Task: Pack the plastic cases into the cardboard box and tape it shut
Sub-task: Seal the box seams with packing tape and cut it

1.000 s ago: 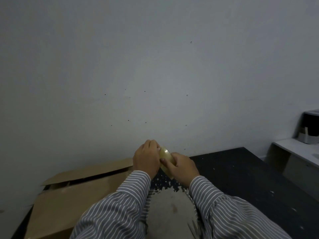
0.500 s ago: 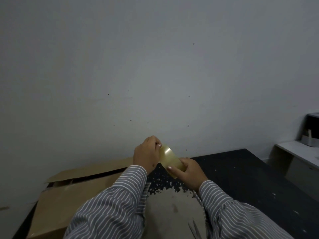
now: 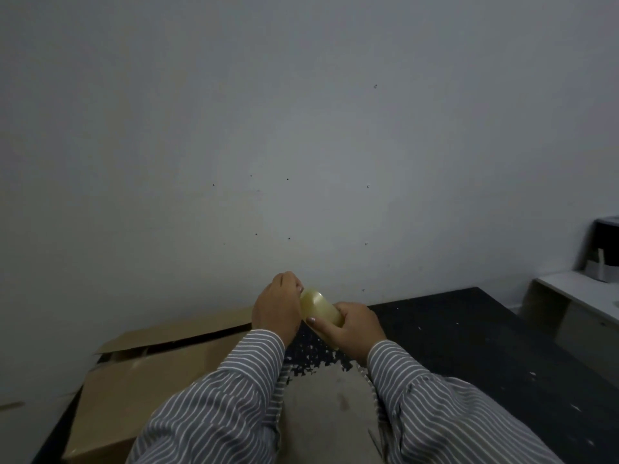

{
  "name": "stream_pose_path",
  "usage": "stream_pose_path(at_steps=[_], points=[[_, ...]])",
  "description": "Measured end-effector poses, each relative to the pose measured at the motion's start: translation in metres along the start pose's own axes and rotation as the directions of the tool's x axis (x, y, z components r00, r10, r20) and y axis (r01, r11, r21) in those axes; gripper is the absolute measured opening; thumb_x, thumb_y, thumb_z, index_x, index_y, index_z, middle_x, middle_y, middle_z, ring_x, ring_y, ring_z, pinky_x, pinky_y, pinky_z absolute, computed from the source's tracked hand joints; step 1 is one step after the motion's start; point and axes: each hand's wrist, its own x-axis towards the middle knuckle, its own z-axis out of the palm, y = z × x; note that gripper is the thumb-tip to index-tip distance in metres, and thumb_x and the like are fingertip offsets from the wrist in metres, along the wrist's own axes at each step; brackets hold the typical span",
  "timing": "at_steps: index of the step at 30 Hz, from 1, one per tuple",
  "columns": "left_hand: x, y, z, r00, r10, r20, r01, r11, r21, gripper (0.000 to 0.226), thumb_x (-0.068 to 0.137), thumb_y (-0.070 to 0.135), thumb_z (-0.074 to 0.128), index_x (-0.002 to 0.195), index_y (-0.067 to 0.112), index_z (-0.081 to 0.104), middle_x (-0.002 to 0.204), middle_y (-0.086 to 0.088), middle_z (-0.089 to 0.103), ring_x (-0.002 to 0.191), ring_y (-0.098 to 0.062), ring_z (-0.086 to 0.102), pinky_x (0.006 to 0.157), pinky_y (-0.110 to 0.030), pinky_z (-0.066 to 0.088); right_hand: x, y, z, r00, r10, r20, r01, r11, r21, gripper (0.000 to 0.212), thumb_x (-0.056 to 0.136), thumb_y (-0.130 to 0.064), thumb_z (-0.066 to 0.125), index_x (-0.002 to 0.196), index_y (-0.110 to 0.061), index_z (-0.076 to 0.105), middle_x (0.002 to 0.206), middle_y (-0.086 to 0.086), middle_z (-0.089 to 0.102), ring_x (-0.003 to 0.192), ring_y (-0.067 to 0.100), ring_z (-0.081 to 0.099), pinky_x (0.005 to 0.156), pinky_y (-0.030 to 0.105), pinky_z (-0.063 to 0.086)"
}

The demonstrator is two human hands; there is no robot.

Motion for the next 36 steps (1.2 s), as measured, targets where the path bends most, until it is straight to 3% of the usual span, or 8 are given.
stream_pose_path(at_steps=[7,11,14,17,20,23,30,36], points=[[-0.011,-0.018,-0.006,0.996,0.077,-0.044,-0.073,0.995,0.073,0.014,0.096,0.013,0.043,0.096,0.006,0.055,0.095,-0.012,0.062,0.080,-0.027,0.059,0.064,-0.025,0.036,-0.002,-0.017,0.017,1.000,-0.014,0.008,0.015,0.996,-0.091,0.048,0.079,-0.061,0.055,0.083,-0.014,0.064,0.075,0.004,0.065,0.066,0.018,0.058,0.067,0.032,0.052],[-0.012,-0.033,-0.013,0.996,0.077,-0.051,-0.080,0.995,-0.061,0.013,0.093,0.011,0.049,0.090,0.003,0.059,0.089,-0.012,0.063,0.074,-0.025,0.057,0.063,-0.026,0.036,-0.006,-0.026,0.024,0.999,0.024,0.021,-0.026,0.994,0.107,0.034,0.079,-0.051,0.062,0.063,-0.023,0.053,0.060,-0.004,0.055,0.057,0.014,0.051,0.061,0.034,0.051],[-0.004,-0.043,-0.026,0.994,0.035,0.107,-0.004,0.962,-0.273,0.021,0.093,0.014,0.051,0.113,0.011,0.057,0.089,-0.004,0.058,0.081,-0.019,0.055,0.071,-0.021,0.037,-0.009,-0.029,0.023,0.999,0.028,0.037,-0.036,0.972,0.231,0.027,0.080,-0.044,0.065,0.065,-0.024,0.054,0.064,-0.004,0.056,0.061,0.015,0.054,0.066,0.039,0.055],[0.002,-0.050,-0.035,0.961,0.014,0.276,0.085,0.936,-0.343,0.050,0.092,0.015,0.054,0.140,0.010,0.038,0.091,-0.005,0.057,0.086,-0.018,0.053,0.083,-0.025,0.043,-0.010,-0.031,0.024,0.999,-0.033,0.023,0.030,0.991,0.133,0.028,0.080,-0.046,0.064,0.073,-0.021,0.055,0.066,-0.005,0.054,0.063,0.015,0.054,0.065,0.036,0.053],[0.002,-0.061,-0.036,0.960,-0.040,0.277,0.126,0.945,-0.302,0.024,0.091,0.018,0.056,0.112,0.009,0.063,0.097,-0.007,0.063,0.089,-0.016,0.054,0.086,-0.028,0.046,-0.011,-0.039,0.030,0.997,-0.070,0.026,0.068,0.995,0.071,0.028,0.081,-0.048,0.062,0.066,-0.029,0.047,0.065,-0.008,0.051,0.061,0.013,0.052,0.064,0.033,0.052],[-0.003,-0.069,-0.039,0.967,-0.048,0.249,0.133,0.931,-0.339,0.008,0.089,0.015,0.059,0.082,0.015,0.064,0.083,-0.003,0.062,0.082,-0.018,0.057,0.073,-0.026,0.044,-0.013,-0.046,0.036,0.998,-0.067,0.020,0.065,0.994,0.084,0.031,0.081,-0.046,0.063,0.063,-0.029,0.045,0.063,-0.008,0.051,0.058,0.013,0.050,0.063,0.035,0.051],[-0.008,-0.079,-0.052,0.978,-0.124,0.169,0.171,0.938,-0.303,0.015,0.091,0.020,0.055,0.079,0.012,0.057,0.092,-0.004,0.057,0.085,-0.019,0.054,0.079,-0.028,0.043,-0.018,-0.060,0.061,1.000,-0.022,-0.004,0.023,0.977,0.214,0.042,0.081,-0.047,0.061,0.087,-0.005,0.061,0.082,0.017,0.065,0.067,0.023,0.057,0.067,0.044,0.054],[-0.012,-0.094,-0.061,0.978,-0.108,0.177,0.138,0.976,-0.167,0.027,0.092,0.029,0.053,0.084,0.007,0.065,0.088,-0.011,0.067,0.084,-0.027,0.061,0.078,-0.033,0.049,-0.022,-0.066,0.083,1.000,0.013,0.028,-0.021,0.954,0.298,0.028,0.084,-0.043,0.060,0.085,-0.015,0.060,0.082,0.008,0.064,0.071,0.021,0.060,0.066,0.033,0.054]])
